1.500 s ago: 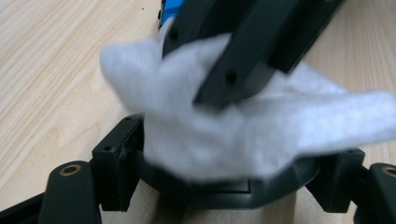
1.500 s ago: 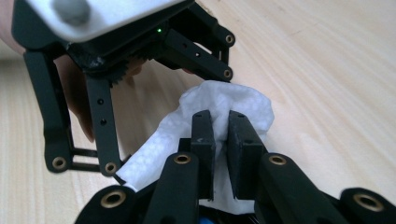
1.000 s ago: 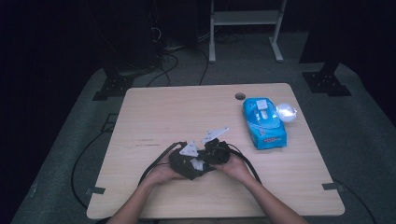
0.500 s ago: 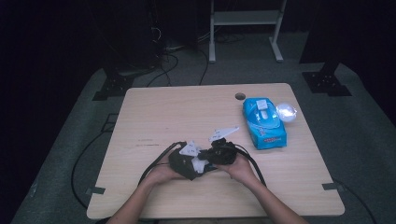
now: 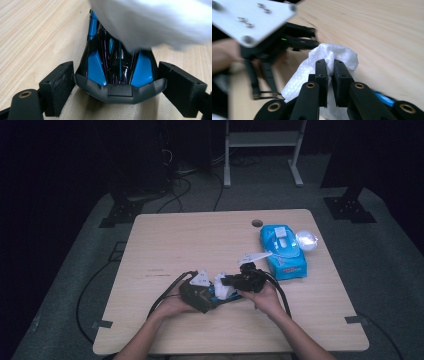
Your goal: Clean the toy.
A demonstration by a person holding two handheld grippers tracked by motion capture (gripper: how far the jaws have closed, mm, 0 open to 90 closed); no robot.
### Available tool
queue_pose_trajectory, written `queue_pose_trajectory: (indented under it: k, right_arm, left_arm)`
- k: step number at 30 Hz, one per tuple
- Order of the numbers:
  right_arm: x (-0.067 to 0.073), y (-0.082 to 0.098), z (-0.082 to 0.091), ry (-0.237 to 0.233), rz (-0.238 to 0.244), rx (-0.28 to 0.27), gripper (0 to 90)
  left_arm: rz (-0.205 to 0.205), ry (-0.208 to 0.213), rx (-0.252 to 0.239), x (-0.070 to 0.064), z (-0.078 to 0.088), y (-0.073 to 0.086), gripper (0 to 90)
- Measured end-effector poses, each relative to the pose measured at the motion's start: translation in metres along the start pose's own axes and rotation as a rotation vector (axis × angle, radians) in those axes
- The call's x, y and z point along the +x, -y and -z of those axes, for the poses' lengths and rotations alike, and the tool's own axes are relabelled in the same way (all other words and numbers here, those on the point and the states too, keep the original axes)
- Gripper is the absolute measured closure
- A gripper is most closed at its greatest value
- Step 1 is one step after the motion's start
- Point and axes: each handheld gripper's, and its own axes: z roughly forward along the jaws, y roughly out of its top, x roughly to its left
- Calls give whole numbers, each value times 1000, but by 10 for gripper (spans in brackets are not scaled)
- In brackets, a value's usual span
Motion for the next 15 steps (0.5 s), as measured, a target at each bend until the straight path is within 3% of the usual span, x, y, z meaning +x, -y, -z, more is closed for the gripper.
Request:
queue_pose_trajectory:
  k: [3, 9, 11, 15]
  right_arm:
    - [2, -1, -13, 66, 64, 79, 826]
    - [13, -8, -49, 54, 136, 142, 826]
    - [10, -9, -51, 42, 131, 146, 826]
    - [2, -7, -41, 79, 140, 149, 826]
  left_arm:
    - [-8, -8, 5, -1, -2, -1, 234]
    - [-16, -9, 12, 0, -1, 0, 236]
    - [-12, -8, 4, 0, 0, 1, 237]
    - [-20, -16, 4, -1, -3, -1, 237]
